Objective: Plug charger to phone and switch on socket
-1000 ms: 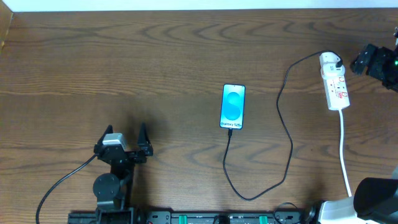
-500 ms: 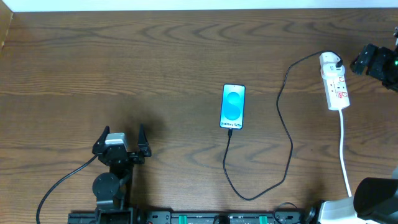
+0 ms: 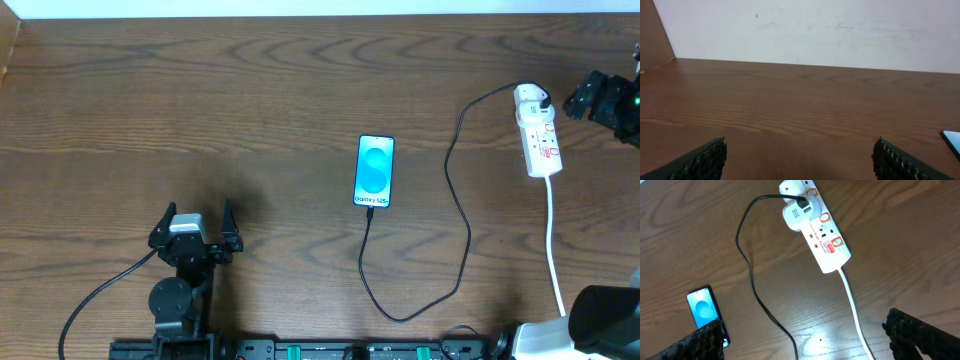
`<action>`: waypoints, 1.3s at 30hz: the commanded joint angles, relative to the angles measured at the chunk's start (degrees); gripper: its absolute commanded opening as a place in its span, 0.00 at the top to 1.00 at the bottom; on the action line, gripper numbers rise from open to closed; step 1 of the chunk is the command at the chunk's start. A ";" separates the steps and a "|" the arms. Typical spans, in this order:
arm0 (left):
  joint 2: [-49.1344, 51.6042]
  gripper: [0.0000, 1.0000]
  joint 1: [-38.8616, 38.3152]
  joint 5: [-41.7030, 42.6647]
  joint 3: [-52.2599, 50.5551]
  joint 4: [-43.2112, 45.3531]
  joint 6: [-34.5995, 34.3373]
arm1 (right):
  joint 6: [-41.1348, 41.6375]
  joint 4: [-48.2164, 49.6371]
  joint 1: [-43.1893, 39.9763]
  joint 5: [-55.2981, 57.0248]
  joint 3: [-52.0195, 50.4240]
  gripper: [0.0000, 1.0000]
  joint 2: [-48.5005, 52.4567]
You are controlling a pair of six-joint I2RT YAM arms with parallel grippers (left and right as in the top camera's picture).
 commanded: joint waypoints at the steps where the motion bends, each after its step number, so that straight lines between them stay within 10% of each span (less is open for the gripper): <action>1: -0.39 0.07 0.35 0.76 -0.68 -2.45 0.98 | 0.28 -0.04 -0.09 0.02 0.24 0.01 -0.79; 39: -0.39 0.07 0.35 0.79 -0.68 -2.45 0.98 | -0.31 5.42 1.46 -0.48 0.24 0.01 -1.16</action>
